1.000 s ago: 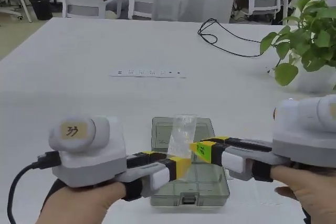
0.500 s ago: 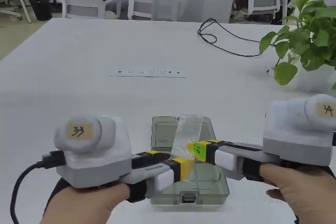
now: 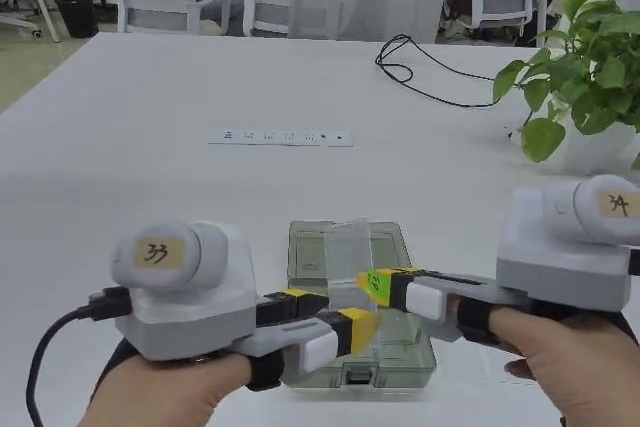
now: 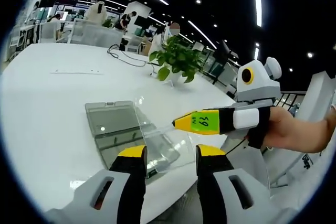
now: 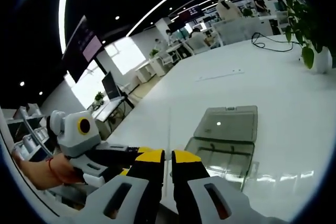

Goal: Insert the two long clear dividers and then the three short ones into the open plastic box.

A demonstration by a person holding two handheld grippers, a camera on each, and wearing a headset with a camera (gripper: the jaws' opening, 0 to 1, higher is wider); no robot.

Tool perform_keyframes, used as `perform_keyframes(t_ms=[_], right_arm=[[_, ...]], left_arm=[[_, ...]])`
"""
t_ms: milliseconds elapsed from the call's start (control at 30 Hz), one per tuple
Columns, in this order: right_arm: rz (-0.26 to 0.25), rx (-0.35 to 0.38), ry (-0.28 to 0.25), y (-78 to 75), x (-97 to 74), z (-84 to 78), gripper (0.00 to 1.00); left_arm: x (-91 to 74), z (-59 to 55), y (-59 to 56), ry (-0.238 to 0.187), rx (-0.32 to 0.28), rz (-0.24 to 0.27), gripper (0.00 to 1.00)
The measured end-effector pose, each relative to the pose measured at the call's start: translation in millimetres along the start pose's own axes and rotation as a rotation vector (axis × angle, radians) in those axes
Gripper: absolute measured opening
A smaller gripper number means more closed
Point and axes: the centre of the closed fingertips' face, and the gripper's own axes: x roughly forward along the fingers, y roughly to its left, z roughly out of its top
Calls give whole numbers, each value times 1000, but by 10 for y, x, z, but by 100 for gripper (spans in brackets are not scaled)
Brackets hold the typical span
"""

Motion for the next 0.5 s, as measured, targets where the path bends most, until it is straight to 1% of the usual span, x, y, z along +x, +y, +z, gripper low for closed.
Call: perform_keyframes(t_ms=[100,133,200,333,467,500], right_arm=[[-3,3,1,-30,-11,35,7],[-7,2,4,-36,-15,38,7],[-14,11,9,-76,-20,43,7],[-32,23,18,-182,-33,72,7],[-50,34,38,-265,-44,81,7],[-52,35,40,-276,-47,84,7]], left_arm=[[-3,-12,-2,3,5,-13,41],[-6,-13,1,3,15,-19,41],[-20,-41,16,20,44,-24,43],[-61,-61,85,22,72,-26,48],[-111,-70,192,23,139,-28,57],[-121,-76,213,25,147,-32,60]])
